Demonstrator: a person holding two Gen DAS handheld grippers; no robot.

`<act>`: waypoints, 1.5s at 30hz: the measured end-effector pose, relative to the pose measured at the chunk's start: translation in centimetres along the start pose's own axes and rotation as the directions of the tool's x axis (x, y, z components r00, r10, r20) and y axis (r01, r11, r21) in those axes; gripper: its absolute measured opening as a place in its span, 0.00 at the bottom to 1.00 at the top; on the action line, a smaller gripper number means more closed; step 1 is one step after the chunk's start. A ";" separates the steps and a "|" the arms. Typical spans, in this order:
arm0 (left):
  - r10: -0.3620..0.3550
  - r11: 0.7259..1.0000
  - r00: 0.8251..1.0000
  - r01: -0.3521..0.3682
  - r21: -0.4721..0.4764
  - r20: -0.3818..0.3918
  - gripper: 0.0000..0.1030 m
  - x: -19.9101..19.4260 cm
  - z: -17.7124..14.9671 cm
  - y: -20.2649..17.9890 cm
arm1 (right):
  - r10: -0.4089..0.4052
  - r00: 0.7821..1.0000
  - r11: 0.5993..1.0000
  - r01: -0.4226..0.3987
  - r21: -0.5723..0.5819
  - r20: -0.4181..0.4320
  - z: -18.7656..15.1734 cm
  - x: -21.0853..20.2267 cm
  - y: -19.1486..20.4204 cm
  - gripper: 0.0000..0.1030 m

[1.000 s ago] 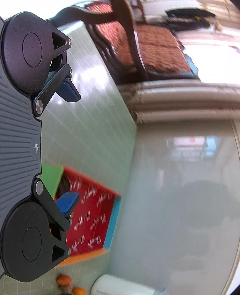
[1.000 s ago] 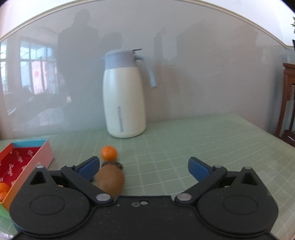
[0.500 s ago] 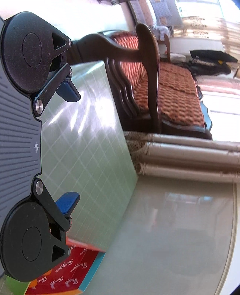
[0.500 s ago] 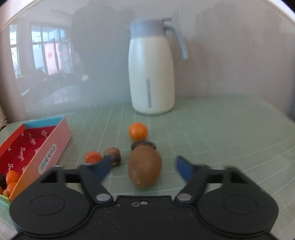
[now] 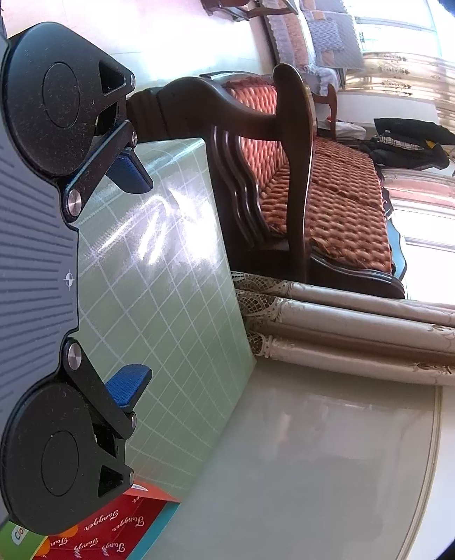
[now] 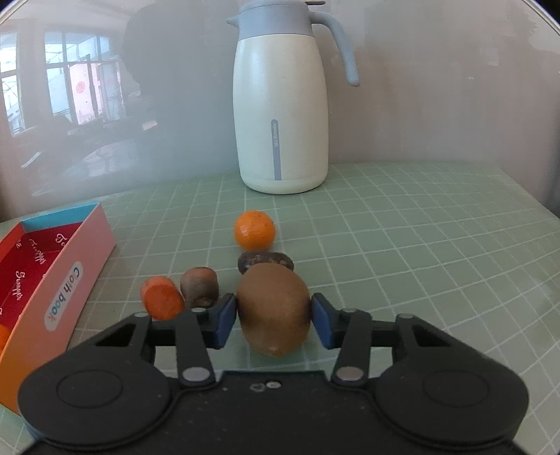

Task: Organize fruits
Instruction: 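Grasp the brown kiwi with the right gripper while the left tool withdraws, then carry the kiwi with the right gripper into the red box and release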

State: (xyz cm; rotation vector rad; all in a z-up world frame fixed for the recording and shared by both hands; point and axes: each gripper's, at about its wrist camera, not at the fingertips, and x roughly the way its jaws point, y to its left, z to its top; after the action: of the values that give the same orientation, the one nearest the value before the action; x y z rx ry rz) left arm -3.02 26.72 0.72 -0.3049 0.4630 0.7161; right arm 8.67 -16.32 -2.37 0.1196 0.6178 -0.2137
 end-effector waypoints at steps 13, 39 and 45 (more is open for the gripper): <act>0.021 1.000 1.000 -0.021 -0.014 0.007 1.00 -0.2 0.1 0.1 | 0.114 0.992 0.993 -0.113 -0.022 0.055 0.1 -1.9 1.2 0.43; 0.207 0.963 0.978 -0.204 -0.178 -0.005 1.00 1.0 0.4 6.9 | 0.452 0.891 0.859 -0.423 -0.288 0.041 -0.2 -4.6 13.7 0.43; 0.203 0.967 0.979 -0.200 -0.159 0.004 1.00 1.1 0.4 6.5 | 0.440 0.898 0.851 -0.414 -0.323 0.007 -1.3 -4.3 15.0 0.44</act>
State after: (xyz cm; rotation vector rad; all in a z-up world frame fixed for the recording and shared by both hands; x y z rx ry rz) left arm -6.65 32.21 -0.18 -0.4030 0.4226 0.9566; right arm 8.02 -0.87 -0.17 -0.0619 0.5217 0.3143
